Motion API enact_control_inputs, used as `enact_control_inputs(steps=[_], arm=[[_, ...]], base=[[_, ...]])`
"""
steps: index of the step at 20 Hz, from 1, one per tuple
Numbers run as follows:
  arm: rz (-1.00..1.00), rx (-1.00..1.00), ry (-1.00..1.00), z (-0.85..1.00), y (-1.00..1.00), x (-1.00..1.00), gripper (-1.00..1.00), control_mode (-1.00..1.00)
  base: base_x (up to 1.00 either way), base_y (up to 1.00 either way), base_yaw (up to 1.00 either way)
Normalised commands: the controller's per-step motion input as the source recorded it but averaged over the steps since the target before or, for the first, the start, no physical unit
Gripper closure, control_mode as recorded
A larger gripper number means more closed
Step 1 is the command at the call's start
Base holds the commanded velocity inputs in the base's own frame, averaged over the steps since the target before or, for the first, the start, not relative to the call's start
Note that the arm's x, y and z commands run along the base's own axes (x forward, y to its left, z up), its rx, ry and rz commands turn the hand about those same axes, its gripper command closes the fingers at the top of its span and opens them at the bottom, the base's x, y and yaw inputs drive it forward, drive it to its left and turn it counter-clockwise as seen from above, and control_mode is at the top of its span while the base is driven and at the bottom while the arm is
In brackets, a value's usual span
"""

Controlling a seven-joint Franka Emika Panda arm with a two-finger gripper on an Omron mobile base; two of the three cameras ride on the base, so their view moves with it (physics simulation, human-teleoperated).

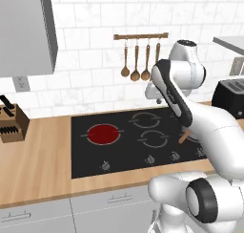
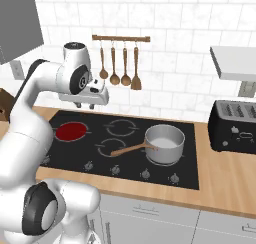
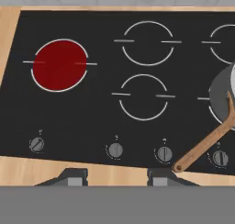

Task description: Turn off the front left burner of the stove.

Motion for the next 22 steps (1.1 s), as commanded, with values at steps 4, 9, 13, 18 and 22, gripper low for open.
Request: enact_control_inputs(steps=[4, 9, 13, 18, 22], arm=[[0.00, 0.00, 0.00, -0.19, 0.12, -0.18, -1.00, -1.00], [-0.01, 0.00, 0.01, -0.39, 0.73, -0.11, -1.00, -1.00], [0.00, 0.00, 0.01, -0.38, 0.82, -0.05, -1.00, -1.00], [-0.02, -0.01, 0.07, -0.32, 0.99, 0.06, -1.00, -1.00], [0.00, -0.04, 0.10, -0.38, 0.99, 0.13, -1.00, -1.00]], base=[[0.00, 0.00, 0.00], [0.00, 0.00, 0.00], [0.00, 0.00, 0.00], [0.00, 0.00, 0.00], [0.00, 0.00, 0.00]])
